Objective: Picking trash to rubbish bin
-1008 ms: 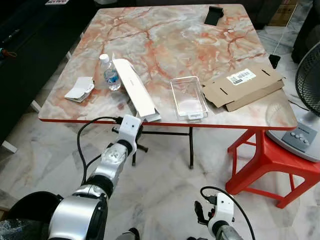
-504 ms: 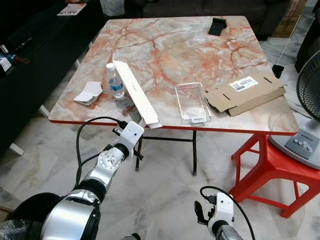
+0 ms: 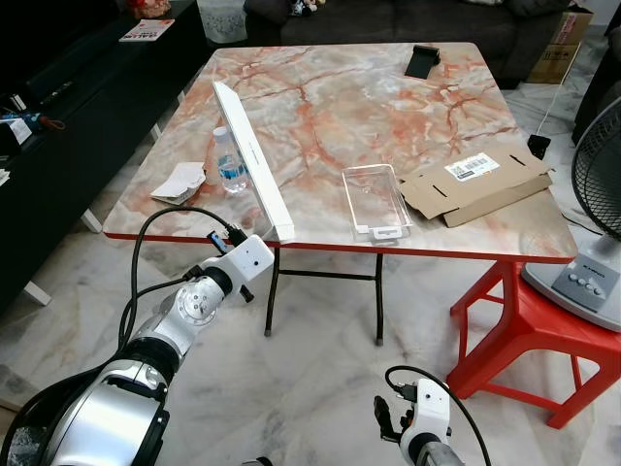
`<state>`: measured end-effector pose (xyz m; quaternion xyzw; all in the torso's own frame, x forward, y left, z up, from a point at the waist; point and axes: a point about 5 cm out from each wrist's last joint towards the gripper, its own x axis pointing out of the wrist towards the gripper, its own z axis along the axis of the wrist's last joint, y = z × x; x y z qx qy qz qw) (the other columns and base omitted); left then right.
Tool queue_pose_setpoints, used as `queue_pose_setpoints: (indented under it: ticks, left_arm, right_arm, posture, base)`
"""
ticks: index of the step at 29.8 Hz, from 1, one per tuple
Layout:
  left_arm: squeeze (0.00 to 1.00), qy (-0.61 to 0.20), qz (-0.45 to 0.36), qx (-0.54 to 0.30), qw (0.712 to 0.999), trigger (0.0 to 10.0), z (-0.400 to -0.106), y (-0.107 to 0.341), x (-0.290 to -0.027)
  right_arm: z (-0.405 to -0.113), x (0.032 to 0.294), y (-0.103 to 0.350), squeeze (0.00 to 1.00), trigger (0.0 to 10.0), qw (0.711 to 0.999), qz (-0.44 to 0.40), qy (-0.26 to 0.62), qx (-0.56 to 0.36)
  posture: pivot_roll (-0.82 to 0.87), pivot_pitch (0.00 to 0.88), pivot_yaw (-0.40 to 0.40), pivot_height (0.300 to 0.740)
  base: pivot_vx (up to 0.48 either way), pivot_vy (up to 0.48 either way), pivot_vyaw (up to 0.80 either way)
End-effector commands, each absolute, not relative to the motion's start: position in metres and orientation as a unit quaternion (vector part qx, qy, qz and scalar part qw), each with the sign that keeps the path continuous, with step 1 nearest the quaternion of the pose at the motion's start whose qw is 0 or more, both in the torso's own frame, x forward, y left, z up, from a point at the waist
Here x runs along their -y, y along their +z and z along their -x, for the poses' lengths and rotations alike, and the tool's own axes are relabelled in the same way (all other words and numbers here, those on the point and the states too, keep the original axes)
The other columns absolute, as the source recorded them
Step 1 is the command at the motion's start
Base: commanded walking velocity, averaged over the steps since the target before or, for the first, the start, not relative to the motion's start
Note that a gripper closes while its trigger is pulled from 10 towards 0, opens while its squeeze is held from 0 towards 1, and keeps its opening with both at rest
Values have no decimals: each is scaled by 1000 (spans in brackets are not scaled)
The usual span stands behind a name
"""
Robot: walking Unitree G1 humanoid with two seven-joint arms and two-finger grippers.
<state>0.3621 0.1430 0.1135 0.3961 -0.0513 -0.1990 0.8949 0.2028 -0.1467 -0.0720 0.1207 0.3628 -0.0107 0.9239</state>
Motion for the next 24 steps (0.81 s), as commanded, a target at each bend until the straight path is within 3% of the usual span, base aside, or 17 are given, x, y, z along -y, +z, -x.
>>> queue_pose_setpoints:
  ticks: [1,6,12,24]
  left_arm:
    - [0,-179,-417,69,889,10000,-360,115,-151]
    - [0,-153,-449,91,876,10000,-358,116,-154]
    - [0,-37,-438,99,893,10000,-355,118,-177]
    - [0,99,-445,116,882,10000,-350,121,-199]
  right_arm:
    - [-200,144,-74,0,10000,921,-117,-4,-370]
    - [-200,144,-74,0,10000,921,-117,-3,-371]
    - [-201,146,-73,0,10000,922,-116,-7,-370]
    - [-201,148,-73,0,10000,921,-112,-13,-372]
  posture:
    - [63,57,60,740]
    - [65,59,57,740]
    - [75,79,47,740]
    - [91,82,38,740]
  base:
    - [0,0,0]
    - [0,0,0]
    - [0,0,0]
    - [0,0,0]
